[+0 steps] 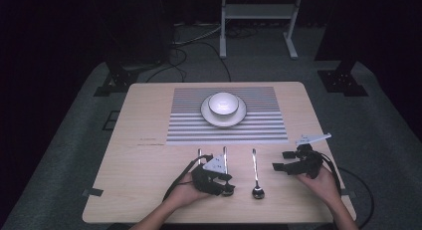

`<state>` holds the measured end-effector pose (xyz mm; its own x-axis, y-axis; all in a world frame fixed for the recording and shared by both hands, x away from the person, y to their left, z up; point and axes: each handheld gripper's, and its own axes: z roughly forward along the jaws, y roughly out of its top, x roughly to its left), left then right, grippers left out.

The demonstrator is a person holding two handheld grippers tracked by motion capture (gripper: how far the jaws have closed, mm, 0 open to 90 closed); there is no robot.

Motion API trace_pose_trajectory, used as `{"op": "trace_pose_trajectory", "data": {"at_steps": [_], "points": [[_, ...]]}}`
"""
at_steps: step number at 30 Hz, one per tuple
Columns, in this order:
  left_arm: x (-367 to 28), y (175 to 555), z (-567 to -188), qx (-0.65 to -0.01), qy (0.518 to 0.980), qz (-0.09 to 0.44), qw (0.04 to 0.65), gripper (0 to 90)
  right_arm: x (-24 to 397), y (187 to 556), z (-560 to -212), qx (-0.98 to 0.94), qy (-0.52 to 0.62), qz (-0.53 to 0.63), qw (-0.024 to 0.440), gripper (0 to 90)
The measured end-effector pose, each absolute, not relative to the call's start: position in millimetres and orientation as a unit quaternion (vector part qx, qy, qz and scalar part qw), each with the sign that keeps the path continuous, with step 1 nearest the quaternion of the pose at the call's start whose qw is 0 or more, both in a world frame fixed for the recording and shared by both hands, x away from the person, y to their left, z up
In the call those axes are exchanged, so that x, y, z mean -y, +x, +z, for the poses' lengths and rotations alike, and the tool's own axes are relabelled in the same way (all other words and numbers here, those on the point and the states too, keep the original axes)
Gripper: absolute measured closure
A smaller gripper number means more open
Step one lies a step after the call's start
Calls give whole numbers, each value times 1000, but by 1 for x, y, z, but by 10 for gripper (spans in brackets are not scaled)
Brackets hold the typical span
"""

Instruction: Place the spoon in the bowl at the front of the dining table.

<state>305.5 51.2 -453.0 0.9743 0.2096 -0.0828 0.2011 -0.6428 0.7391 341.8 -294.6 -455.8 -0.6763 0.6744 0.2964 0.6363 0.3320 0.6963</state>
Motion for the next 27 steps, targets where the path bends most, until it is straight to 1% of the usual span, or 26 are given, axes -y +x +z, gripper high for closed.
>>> {"op": "trace_pose_trajectory", "data": {"at_steps": [1, 4, 8, 15, 26, 27], "points": [[-51, 305, -453, -109, 908, 4, 404, 638, 295, 342, -456, -816, 402, 416, 23, 213], [-50, 304, -455, -101, 910, -6, 403, 689, 294, 342, -456, -817, 402, 414, 22, 213], [-47, 302, -457, -96, 914, -9, 394, 715, 294, 342, -456, -817, 401, 413, 24, 213], [-43, 299, -467, -83, 928, -6, 363, 736, 294, 341, -455, -817, 400, 414, 26, 213], [-44, 298, -470, -99, 921, -14, 376, 739, 280, 342, -443, -824, 385, 415, 19, 213], [-44, 298, -470, -98, 921, -9, 377, 739, 273, 345, -439, -826, 379, 416, 5, 213]]}}
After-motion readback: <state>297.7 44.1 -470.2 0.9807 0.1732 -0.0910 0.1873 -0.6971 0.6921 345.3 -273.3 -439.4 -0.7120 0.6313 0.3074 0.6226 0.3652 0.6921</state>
